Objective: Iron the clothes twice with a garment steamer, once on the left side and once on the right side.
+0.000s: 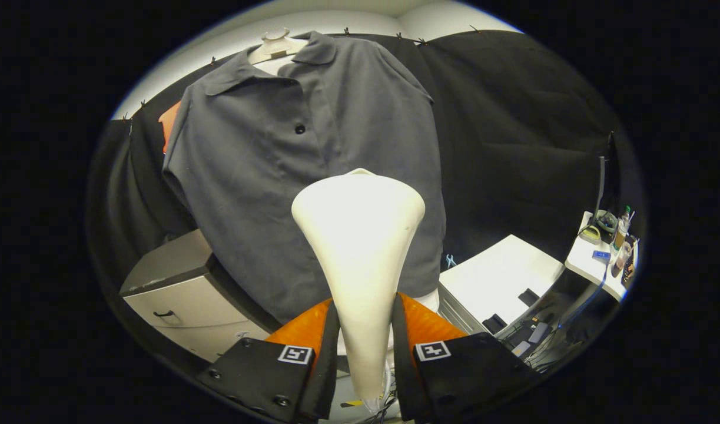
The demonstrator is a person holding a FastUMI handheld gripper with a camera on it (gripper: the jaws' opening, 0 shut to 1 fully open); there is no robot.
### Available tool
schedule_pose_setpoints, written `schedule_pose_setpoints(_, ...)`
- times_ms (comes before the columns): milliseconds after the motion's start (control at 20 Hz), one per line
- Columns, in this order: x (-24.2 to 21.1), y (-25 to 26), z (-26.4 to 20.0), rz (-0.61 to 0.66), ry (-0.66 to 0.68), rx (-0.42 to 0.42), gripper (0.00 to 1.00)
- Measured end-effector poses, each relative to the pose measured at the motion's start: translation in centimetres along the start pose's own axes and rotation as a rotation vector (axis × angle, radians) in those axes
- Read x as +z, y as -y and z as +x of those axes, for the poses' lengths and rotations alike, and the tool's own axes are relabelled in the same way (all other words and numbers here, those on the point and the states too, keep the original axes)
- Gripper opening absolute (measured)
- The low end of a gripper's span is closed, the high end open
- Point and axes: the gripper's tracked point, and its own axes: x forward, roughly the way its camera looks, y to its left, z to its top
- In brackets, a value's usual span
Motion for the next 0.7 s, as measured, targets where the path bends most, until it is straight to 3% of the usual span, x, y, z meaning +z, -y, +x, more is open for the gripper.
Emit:
schedule_pose_setpoints(500, 7.6, -10.2, -8.5, -0.026, 0.174, 0.092, 0.50)
schedule_pose_setpoints(700, 9.6, -12.0, -12.0, -0.064, 0.262, 0.139, 0.49)
